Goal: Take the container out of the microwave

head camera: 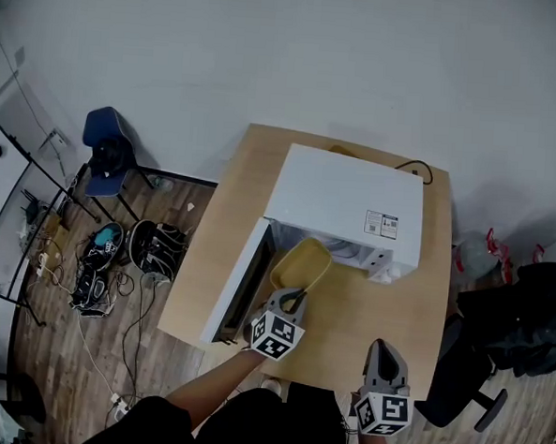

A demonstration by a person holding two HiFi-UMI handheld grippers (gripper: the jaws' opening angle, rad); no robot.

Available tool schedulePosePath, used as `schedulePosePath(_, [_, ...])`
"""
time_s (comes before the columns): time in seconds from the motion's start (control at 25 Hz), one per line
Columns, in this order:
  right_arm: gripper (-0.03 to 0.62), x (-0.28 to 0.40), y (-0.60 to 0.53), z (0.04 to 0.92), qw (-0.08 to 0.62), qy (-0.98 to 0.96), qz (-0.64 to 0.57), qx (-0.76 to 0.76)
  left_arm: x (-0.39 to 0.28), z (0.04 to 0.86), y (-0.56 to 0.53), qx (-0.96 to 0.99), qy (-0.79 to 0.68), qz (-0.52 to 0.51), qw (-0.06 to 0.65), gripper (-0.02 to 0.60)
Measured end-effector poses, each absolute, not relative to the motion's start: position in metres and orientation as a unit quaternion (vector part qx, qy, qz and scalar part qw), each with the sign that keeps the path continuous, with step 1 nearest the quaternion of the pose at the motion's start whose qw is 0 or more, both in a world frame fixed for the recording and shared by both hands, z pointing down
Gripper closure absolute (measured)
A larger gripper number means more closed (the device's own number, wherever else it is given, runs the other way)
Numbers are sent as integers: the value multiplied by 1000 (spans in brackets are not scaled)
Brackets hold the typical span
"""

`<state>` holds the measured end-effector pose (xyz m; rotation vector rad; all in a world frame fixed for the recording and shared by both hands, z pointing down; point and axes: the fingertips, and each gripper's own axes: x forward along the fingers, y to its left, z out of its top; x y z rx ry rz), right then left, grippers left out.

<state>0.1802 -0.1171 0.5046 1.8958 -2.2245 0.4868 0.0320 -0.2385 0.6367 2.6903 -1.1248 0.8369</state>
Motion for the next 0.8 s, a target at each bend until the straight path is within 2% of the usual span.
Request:
schedulePosePath(0.28, [537, 165, -86, 493, 85, -742, 154, 647, 19, 587, -182, 900, -374, 219, 48, 553])
schedulePosePath(0.8, [537, 119, -31, 482, 95, -746, 129, 646, -25, 502, -91, 905, -402, 92, 105, 554])
